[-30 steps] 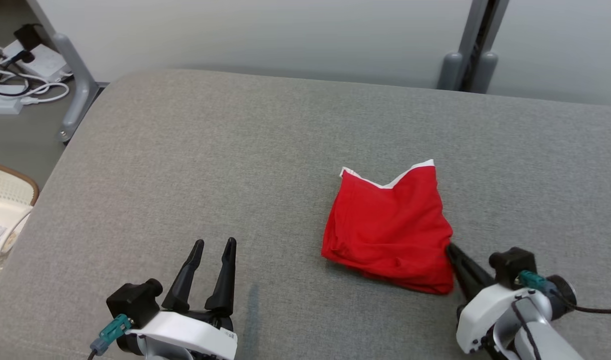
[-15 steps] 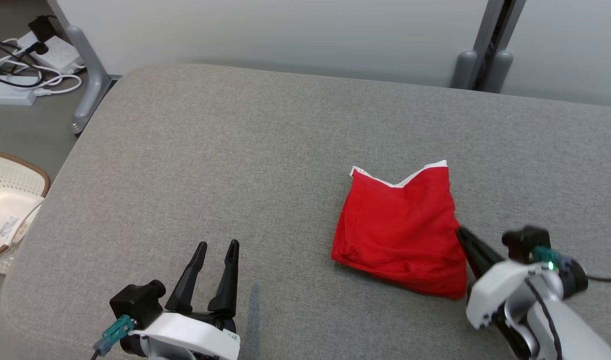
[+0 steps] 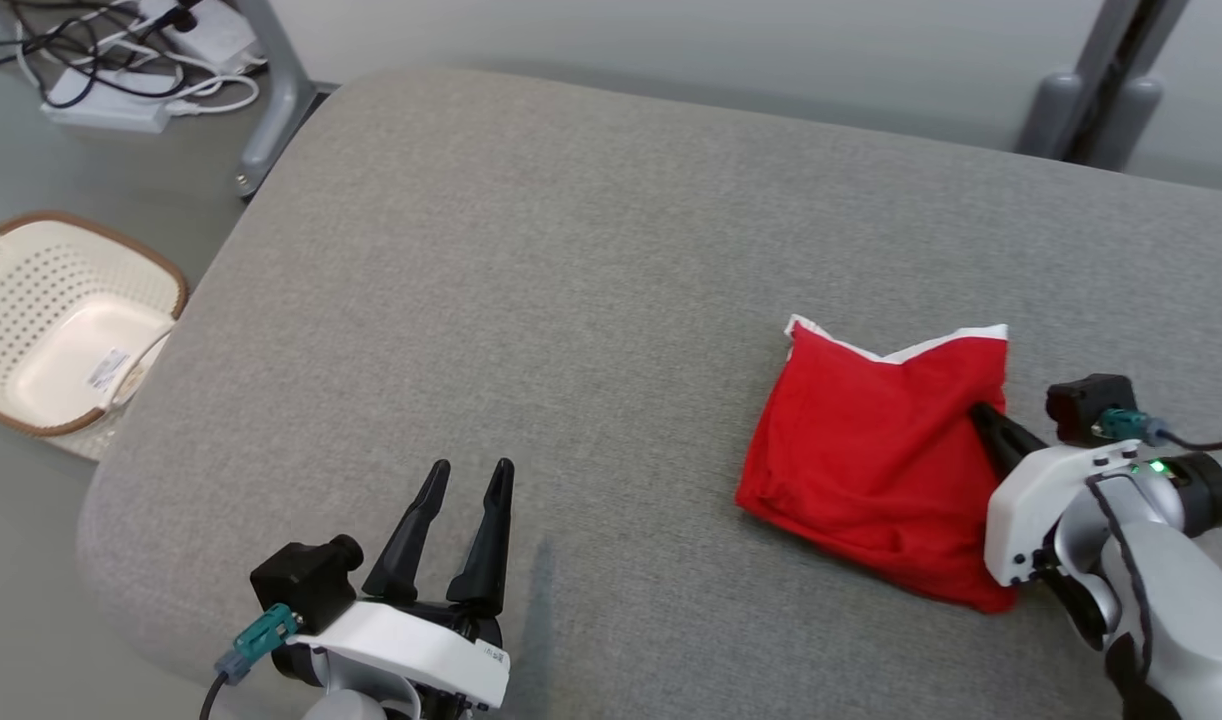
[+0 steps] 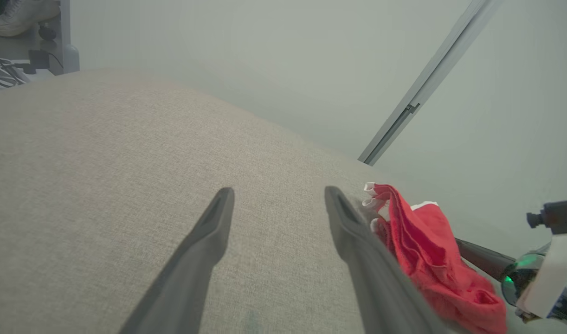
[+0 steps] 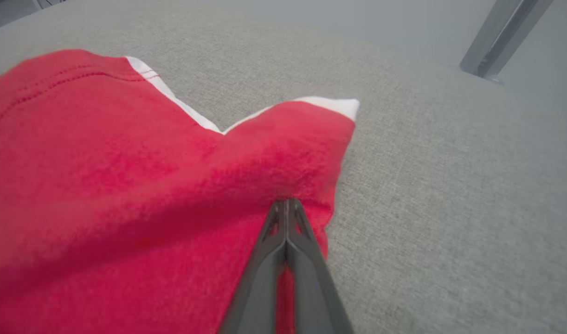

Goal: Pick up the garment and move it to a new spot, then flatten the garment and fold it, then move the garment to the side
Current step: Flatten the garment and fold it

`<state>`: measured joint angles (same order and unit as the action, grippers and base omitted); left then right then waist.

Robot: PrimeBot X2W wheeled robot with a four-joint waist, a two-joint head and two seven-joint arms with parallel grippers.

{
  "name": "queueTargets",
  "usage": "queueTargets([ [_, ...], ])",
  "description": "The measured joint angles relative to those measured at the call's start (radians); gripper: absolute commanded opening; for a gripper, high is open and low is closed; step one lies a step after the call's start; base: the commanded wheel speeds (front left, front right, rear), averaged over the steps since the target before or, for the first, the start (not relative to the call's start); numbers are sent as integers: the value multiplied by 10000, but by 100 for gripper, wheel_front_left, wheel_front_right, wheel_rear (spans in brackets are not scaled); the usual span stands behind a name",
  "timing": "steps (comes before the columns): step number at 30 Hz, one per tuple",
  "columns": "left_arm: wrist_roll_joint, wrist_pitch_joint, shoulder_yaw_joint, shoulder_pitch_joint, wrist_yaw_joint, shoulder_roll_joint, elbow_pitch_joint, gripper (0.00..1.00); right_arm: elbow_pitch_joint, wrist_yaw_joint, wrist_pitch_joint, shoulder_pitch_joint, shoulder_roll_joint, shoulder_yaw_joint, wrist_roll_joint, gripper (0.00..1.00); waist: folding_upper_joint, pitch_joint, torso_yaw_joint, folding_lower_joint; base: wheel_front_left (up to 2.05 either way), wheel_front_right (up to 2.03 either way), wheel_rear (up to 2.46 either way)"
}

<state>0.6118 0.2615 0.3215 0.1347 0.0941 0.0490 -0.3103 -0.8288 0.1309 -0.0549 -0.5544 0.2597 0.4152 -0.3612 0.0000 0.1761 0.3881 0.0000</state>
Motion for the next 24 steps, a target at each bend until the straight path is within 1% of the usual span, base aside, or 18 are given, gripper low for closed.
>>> queueTargets([
  [5,61,2,69,9,-29,6,-10,100,-1039,2,-90,-407,230,-73,-111,0,0,222,407,0,0,0,0],
  [7,65,0,77,7,-36,4,-17,100,-1567,10,-82,-663,240,-190,-117,0,0,248,547,1,0,0,0],
  [9,65,0,77,-2,-48,4,-29,100,-1820,13,-142,-801,215,-290,-96,0,0,188,571,0,0,0,0],
  [12,81,0,86,-39,-71,6,-46,100,-1914,2,-654,-893,144,-437,-40,0,0,68,581,0,0,0,0],
  [16,123,2,130,-56,-73,8,-44,100,-1758,0,-1135,-1208,-184,-362,96,0,0,-50,544,0,0,0,0],
  [18,125,0,205,-56,-73,-4,-36,100,-1716,2,-1145,-1288,-395,-196,167,0,0,-65,544,0,0,0,0],
  [20,136,0,284,-55,-73,4,-36,100,-1801,2,-1072,-1377,-474,21,407,0,0,-64,572,1,0,0,0],
  [24,151,2,424,-17,-73,-4,-33,100,-2194,2,-673,-1380,-719,276,353,0,0,-35,710,1,0,0,0],
])
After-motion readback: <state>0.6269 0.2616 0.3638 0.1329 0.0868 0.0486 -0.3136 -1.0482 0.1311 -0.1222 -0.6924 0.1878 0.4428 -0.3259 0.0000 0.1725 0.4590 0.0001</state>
